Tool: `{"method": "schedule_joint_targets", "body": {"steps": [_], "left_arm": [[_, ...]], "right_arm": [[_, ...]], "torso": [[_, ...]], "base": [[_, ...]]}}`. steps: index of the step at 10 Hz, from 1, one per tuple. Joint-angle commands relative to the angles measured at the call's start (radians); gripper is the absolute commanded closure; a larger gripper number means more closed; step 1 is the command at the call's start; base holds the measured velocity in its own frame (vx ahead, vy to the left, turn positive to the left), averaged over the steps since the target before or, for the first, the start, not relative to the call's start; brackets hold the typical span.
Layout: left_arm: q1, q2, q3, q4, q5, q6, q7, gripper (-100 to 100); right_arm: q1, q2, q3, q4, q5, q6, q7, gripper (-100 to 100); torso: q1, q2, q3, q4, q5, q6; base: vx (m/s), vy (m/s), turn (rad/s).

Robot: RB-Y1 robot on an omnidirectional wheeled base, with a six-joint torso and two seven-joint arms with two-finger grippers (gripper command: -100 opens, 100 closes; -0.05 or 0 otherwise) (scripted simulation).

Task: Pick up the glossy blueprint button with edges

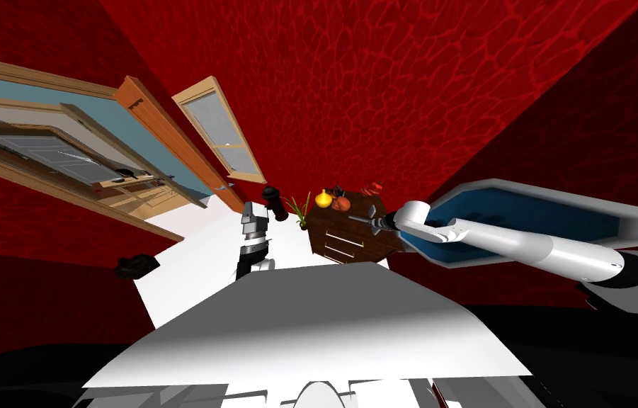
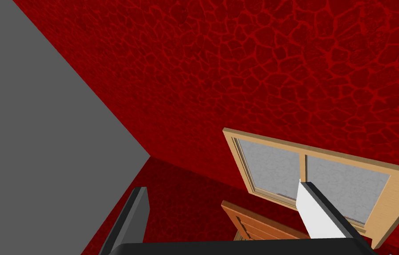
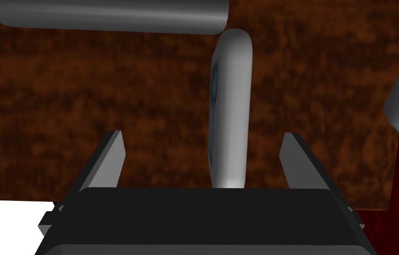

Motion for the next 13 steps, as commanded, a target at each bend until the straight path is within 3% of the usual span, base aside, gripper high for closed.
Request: {"method": "schedule_joint_targets", "body": {"steps": [1,3,4,5,9,10,11,13], "left_arm": [[0.000,0.000,0.000,0.000,0.000,0.000,0.000,0],[0.000,0.000,0.000,0.000,0.000,0.000,0.000,0],[0.000,0.000,0.000,0.000,0.000,0.000,0.000,0],[0.000,0.000,0.000,0.000,0.000,0.000,0.000,0],[0.000,0.000,0.000,0.000,0.000,0.000,0.000,0],[0.000,0.000,0.000,0.000,0.000,0.000,0.000,0],[0.000,0.000,0.000,0.000,0.000,0.000,0.000,0],[0.001,0.000,0.000,0.000,0.000,0.000,0.000,0]], "right_arm": [[0.004,0.011,0.004,0.030,0.007,0.007,-0.004,-100],[0.009,0.024,0.008,0.065,0.018,0.014,-0.012,-100],[0.010,0.020,0.006,0.049,0.019,0.009,-0.016,-100],[0.011,0.021,0.007,0.050,0.020,0.010,-0.017,100],[0.011,0.020,0.007,0.051,0.020,0.009,-0.017,100],[0.011,0.020,0.007,0.051,0.020,0.009,-0.018,0],[0.004,0.011,0.004,0.030,0.007,0.007,-0.004,100],[-0.002,-0.002,0.000,-0.005,-0.003,0.000,0.004,100]], "torso": [[0.000,0.000,0.000,0.000,0.000,0.000],[0.000,0.000,0.000,0.000,0.000,0.000],[0.000,0.000,0.000,0.000,0.000,0.001],[0.001,-0.002,-0.001,0.000,0.000,0.001],[0.001,-0.004,-0.002,-0.001,0.000,0.000],[0.001,-0.004,-0.002,-0.001,0.000,0.000],[0.001,-0.004,-0.002,-0.001,0.000,0.000],[0.003,-0.007,-0.003,-0.001,0.001,0.002]], "base": [[-0.064,-0.017,0.137],[-0.056,-0.014,0.161],[-0.021,-0.009,0.021],[0.000,0.000,0.000],[-0.001,-0.001,-0.003],[0.000,0.000,0.000],[0.040,0.014,-0.181],[0.076,0.019,-0.243]]}}
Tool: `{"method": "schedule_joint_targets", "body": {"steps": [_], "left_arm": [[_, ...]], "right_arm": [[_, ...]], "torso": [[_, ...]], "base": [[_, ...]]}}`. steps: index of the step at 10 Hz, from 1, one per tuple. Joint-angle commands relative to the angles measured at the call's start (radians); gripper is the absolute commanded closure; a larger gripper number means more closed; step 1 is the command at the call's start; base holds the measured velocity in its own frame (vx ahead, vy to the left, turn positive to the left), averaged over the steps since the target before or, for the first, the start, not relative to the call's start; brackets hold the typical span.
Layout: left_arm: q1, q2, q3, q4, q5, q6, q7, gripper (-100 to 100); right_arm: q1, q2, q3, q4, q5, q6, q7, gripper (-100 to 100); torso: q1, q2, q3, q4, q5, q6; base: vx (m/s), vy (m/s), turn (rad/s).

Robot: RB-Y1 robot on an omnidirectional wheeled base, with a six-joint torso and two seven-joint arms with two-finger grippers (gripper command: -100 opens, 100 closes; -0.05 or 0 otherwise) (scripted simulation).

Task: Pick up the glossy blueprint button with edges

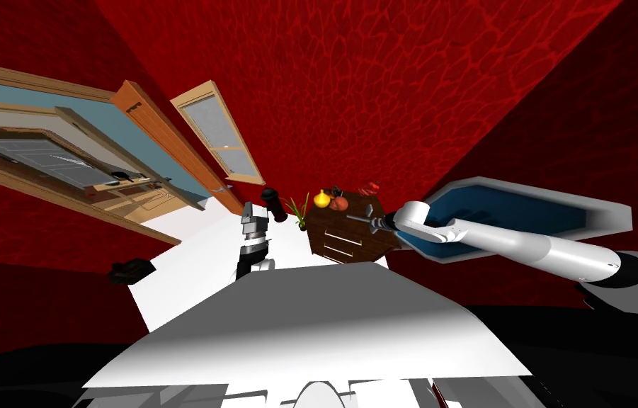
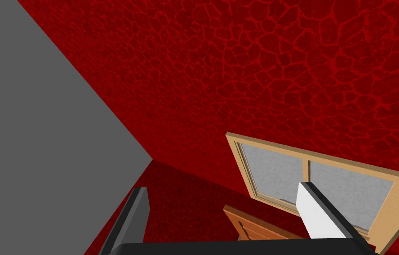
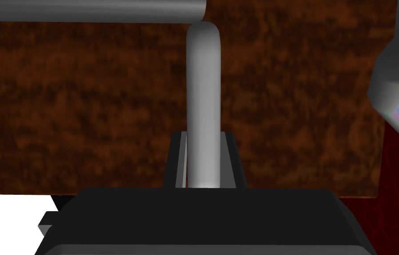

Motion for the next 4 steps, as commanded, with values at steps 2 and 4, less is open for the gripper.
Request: {"method": "schedule_joint_targets", "body": {"steps": [2,4], "left_arm": [[0.000,0.000,0.000,0.000,0.000,0.000,0.000,0],[0.000,0.000,0.000,0.000,0.000,0.000,0.000,0]], "right_arm": [[-0.007,-0.021,-0.007,-0.047,-0.017,-0.009,0.012,100],[-0.005,-0.018,-0.006,-0.041,-0.013,-0.007,0.009,0]], "torso": [[0.000,0.000,0.000,0.000,0.000,0.000],[0.000,0.001,0.000,0.000,0.000,-0.001]], "base": [[0.066,0.020,-0.177],[0.011,0.005,-0.014]]}}
